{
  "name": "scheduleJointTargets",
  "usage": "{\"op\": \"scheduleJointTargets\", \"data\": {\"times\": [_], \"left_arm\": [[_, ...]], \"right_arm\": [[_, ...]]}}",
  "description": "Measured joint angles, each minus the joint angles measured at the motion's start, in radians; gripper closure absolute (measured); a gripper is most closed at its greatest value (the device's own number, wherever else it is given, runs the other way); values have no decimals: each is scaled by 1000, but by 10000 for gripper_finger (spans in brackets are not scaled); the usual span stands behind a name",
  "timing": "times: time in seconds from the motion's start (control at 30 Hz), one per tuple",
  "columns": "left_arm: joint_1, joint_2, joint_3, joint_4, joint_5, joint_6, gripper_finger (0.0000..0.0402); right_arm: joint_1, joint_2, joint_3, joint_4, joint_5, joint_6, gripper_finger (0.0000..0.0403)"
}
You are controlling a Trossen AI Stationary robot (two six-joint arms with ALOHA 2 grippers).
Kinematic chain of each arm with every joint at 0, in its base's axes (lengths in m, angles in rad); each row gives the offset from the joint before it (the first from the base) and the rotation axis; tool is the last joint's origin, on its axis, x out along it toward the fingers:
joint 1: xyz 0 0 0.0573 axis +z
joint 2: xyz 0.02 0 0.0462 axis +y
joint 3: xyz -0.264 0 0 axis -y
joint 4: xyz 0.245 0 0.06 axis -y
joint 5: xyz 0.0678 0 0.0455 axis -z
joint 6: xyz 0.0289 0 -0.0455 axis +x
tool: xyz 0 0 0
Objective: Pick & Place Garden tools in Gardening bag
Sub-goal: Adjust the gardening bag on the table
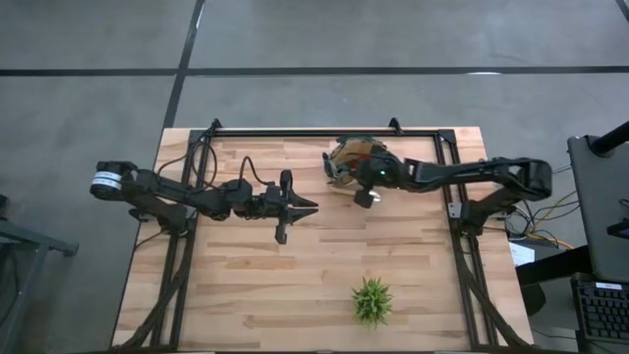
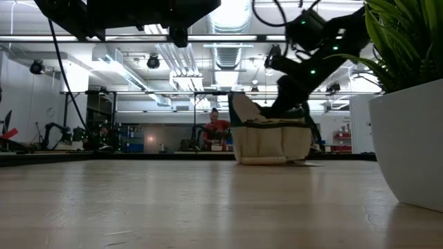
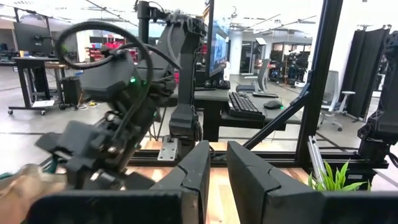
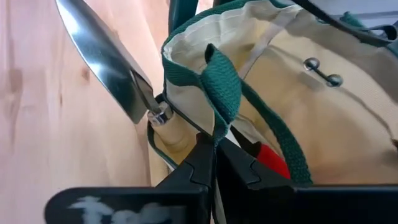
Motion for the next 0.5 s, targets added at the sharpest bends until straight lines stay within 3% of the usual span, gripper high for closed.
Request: {"op": "scheduleJointTargets", "data": {"times": [0.23, 0.4, 0.5], "left_arm": [[0, 8, 0, -20, 0, -11, 342], [0, 10, 0, -19, 0, -25, 342], [0, 10, 0, -18, 0, -35, 342]], "right_arm": [[0, 91, 125, -5, -18, 21, 394], [-24, 109, 187, -13, -136, 85, 394], [-34, 116, 210, -39, -155, 94, 394]]}}
